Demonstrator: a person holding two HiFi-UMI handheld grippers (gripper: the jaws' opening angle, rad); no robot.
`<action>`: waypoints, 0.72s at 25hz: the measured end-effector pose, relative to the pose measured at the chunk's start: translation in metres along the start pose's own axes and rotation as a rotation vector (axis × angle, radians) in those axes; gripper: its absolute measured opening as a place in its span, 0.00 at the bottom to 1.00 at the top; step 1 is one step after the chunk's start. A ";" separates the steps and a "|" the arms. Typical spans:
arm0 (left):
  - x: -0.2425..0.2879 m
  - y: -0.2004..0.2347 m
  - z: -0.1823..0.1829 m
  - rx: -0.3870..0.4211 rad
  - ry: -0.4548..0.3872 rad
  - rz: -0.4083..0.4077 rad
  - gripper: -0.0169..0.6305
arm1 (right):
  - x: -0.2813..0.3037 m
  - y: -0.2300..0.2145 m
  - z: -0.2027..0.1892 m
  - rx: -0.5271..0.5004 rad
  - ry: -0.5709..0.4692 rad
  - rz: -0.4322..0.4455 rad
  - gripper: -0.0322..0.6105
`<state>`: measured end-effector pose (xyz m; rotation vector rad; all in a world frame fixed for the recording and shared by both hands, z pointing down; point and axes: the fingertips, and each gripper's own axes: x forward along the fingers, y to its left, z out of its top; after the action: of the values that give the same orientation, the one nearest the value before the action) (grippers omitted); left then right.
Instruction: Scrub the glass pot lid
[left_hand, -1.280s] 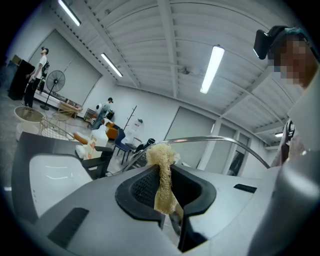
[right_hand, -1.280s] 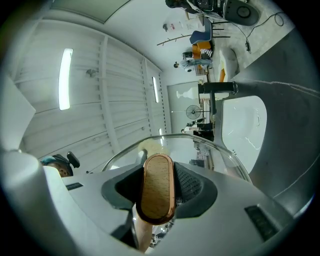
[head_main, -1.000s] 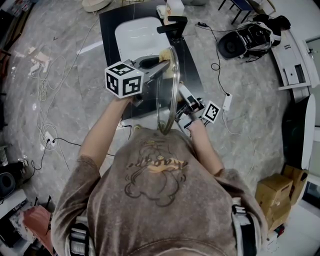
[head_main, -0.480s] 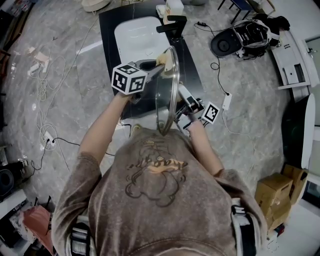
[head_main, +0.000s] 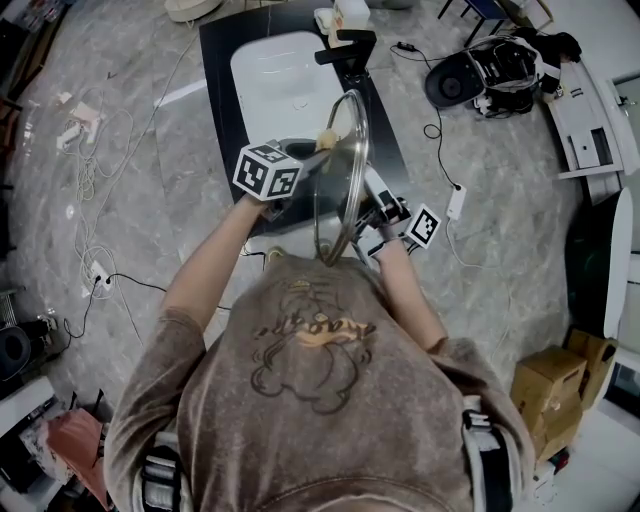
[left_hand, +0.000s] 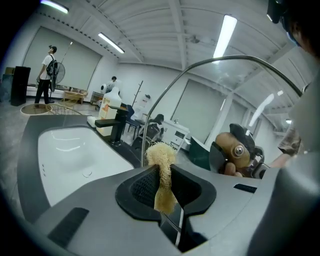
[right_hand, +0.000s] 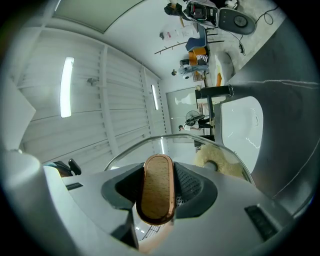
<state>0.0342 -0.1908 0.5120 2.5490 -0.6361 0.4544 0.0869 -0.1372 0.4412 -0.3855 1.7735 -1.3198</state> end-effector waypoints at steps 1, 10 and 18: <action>0.001 -0.002 -0.002 0.002 0.008 -0.003 0.14 | 0.000 -0.001 0.001 -0.001 -0.005 -0.001 0.32; 0.001 -0.029 -0.031 0.000 0.088 -0.088 0.14 | 0.000 -0.003 0.017 -0.019 -0.050 0.008 0.32; -0.006 -0.056 -0.049 0.003 0.141 -0.137 0.14 | -0.003 -0.004 0.030 -0.028 -0.090 -0.004 0.32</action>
<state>0.0481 -0.1198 0.5302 2.5168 -0.4067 0.5805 0.1110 -0.1555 0.4446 -0.4574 1.7187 -1.2624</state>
